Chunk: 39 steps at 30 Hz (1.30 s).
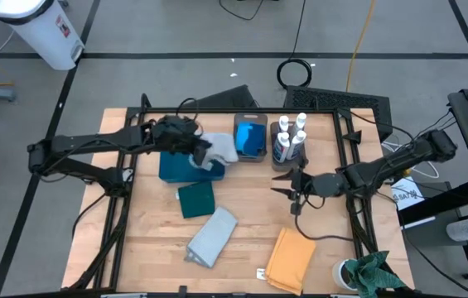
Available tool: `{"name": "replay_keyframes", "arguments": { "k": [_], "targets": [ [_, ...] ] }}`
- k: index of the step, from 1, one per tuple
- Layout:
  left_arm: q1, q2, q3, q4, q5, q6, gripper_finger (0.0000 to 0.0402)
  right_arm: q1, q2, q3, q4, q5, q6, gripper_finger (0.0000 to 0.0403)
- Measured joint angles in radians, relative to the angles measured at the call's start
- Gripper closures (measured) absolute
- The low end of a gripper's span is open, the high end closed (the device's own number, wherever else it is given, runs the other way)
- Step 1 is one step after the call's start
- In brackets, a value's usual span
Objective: Pick & Place Kitchen Items
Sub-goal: Put the gray microfiber towel into the blue bin
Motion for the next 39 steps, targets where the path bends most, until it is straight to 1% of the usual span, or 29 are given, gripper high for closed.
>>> {"name": "replay_keyframes", "arguments": {
  "k": [3,5,7,11,13,16,19,21,23,25,28,31,33,35,39],
  "targets": [
    [-0.023,-0.027,-0.001,0.005,-0.008,0.027,0.0401,-0.043,0.035,0.001,0.057,0.000,-0.007,0.0286],
    [-0.032,-0.042,-0.002,-0.019,-0.037,0.031,0.0401,-0.071,0.083,0.001,0.139,-0.001,-0.055,0.0279],
    [-0.037,-0.045,-0.002,-0.010,-0.056,0.033,0.0401,-0.098,0.154,0.001,0.244,-0.024,-0.131,0.0261],
    [-0.038,-0.043,-0.002,-0.011,-0.072,0.050,0.0401,-0.157,0.332,0.003,0.595,-0.117,-0.280,0.0196],
    [-0.038,-0.044,-0.002,-0.010,-0.082,0.051,0.0401,-0.193,0.424,0.027,0.703,-0.132,-0.326,0.0154],
    [-0.038,-0.044,-0.002,-0.011,-0.101,0.059,0.0401,-0.252,0.542,0.115,0.714,-0.133,-0.308,0.0094],
    [-0.038,-0.044,-0.002,-0.010,-0.101,0.061,0.0401,-0.310,0.655,0.240,0.680,-0.135,-0.249,0.0049],
    [-0.038,-0.043,-0.002,-0.011,-0.101,0.067,0.0401,-0.344,0.730,0.321,0.658,-0.136,-0.226,0.0030],
    [-0.038,-0.044,-0.002,-0.011,-0.101,0.077,0.0401,-0.373,0.793,0.396,0.638,-0.138,-0.223,0.0020],
    [-0.039,-0.043,-0.002,-0.013,-0.101,0.081,0.0401,-0.400,0.842,0.461,0.614,-0.178,-0.229,0.0018],
    [-0.043,-0.044,-0.002,-0.014,-0.100,0.082,0.0400,-0.425,0.892,0.521,0.574,-0.232,-0.213,0.0029],
    [-0.051,-0.044,-0.002,-0.015,-0.100,0.086,0.0400,-0.430,0.914,0.538,0.590,-0.236,-0.213,0.0065],
    [-0.059,-0.049,-0.002,-0.014,-0.087,0.100,0.0400,-0.430,0.912,0.538,0.605,-0.236,-0.227,0.0104],
    [-0.065,-0.050,-0.002,-0.006,-0.070,0.122,0.0398,-0.431,0.905,0.539,0.602,-0.236,-0.228,0.0151],
    [-0.074,-0.068,-0.002,-0.005,-0.066,0.149,0.0384,-0.431,0.880,0.539,0.571,-0.238,-0.231,0.0274]
  ]
}}
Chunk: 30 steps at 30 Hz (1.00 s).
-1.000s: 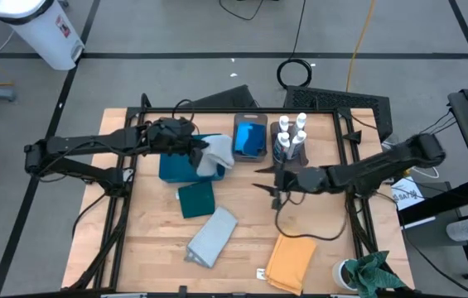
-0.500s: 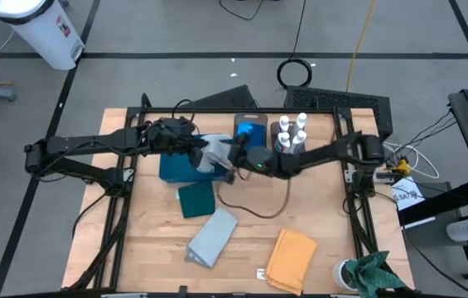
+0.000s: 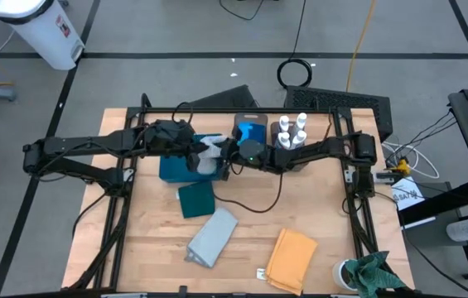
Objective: Pick & Place Kitchen Items
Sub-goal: Put the gray microfiber towel into the blue bin
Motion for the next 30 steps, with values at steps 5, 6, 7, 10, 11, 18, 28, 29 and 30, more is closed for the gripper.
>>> {"name": "replay_keyframes", "arguments": {
  "k": [5,6,7,10,11,18,28,29,30],
  "targets": [
    [0.000,-0.037,0.000,0.004,-0.009,0.056,0.0370,0.005,-0.081,0.000,-0.131,-0.058,-0.049,0.0389],
    [-0.001,-0.050,0.000,0.004,-0.016,0.070,0.0367,0.007,-0.101,0.000,-0.157,-0.072,-0.051,0.0388],
    [-0.001,-0.065,0.000,0.002,-0.032,0.086,0.0364,0.009,-0.125,0.000,-0.189,-0.081,-0.052,0.0388],
    [0.000,-0.111,0.000,0.039,-0.086,0.136,0.0351,0.012,-0.184,-0.002,-0.219,-0.083,-0.072,0.0397],
    [0.000,-0.132,0.000,0.052,-0.106,0.149,0.0346,0.015,-0.203,-0.002,-0.221,-0.082,-0.082,0.0398],
    [0.000,-0.289,0.001,0.146,-0.181,0.180,0.0329,0.018,-0.223,0.016,-0.162,-0.082,-0.159,0.0401],
    [-0.004,-0.370,0.001,0.112,-0.182,0.193,0.0330,0.018,0.078,0.284,-0.223,-0.074,-0.257,0.0402],
    [-0.004,-0.368,0.001,0.107,-0.181,0.193,0.0330,0.016,0.107,0.298,-0.223,-0.074,-0.261,0.0402],
    [-0.004,-0.363,0.001,0.104,-0.182,0.193,0.0330,0.015,0.136,0.311,-0.218,-0.074,-0.262,0.0402]
  ]
}}
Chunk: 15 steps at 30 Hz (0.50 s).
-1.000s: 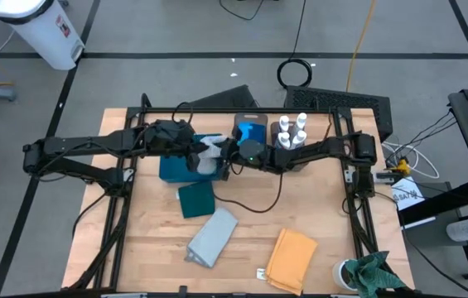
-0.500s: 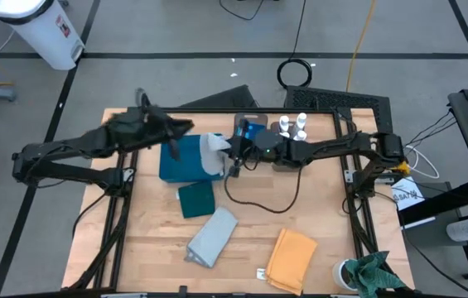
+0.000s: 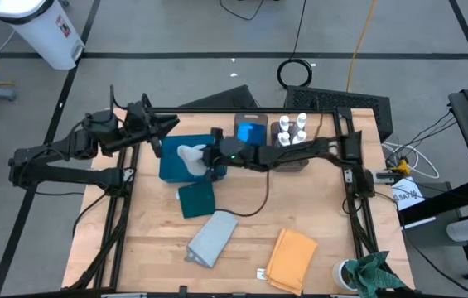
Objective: Pick & Place Kitchen Items
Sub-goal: Put the gray microfiber towel into the blue bin
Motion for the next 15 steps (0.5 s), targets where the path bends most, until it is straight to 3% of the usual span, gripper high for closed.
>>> {"name": "replay_keyframes", "arguments": {
  "k": [10,15],
  "targets": [
    [0.000,0.049,-0.001,-0.018,-0.011,0.001,0.0330,-0.027,0.167,0.014,0.134,-0.010,-0.009,0.0385],
    [0.002,0.073,-0.001,-0.013,-0.011,0.003,0.0330,-0.052,0.175,0.015,0.122,-0.226,0.120,0.0333]
  ]
}}
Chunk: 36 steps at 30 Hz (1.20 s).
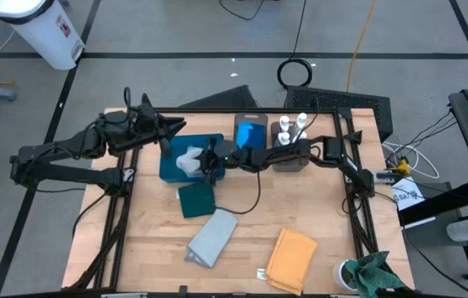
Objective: Pick & Place Kitchen Items
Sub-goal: Put the gray microfiber towel into the blue bin
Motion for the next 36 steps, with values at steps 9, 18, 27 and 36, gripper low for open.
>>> {"name": "replay_keyframes", "arguments": {
  "k": [9,18,27,36],
  "targets": [
    [0.000,0.024,0.000,0.001,0.000,0.000,0.0330,-0.087,-0.015,0.009,0.007,-0.124,0.295,0.0153],
    [0.000,0.032,0.000,0.015,0.000,0.006,0.0330,-0.059,-0.014,0.009,-0.008,0.121,0.054,0.0071],
    [0.000,0.032,0.000,0.013,0.000,0.027,0.0330,-0.012,-0.015,0.008,0.185,0.499,-0.208,0.0093],
    [0.000,0.032,0.000,0.005,-0.004,0.091,0.0330,0.029,-0.183,0.007,-0.149,0.559,-0.287,0.0189]
  ]
}}
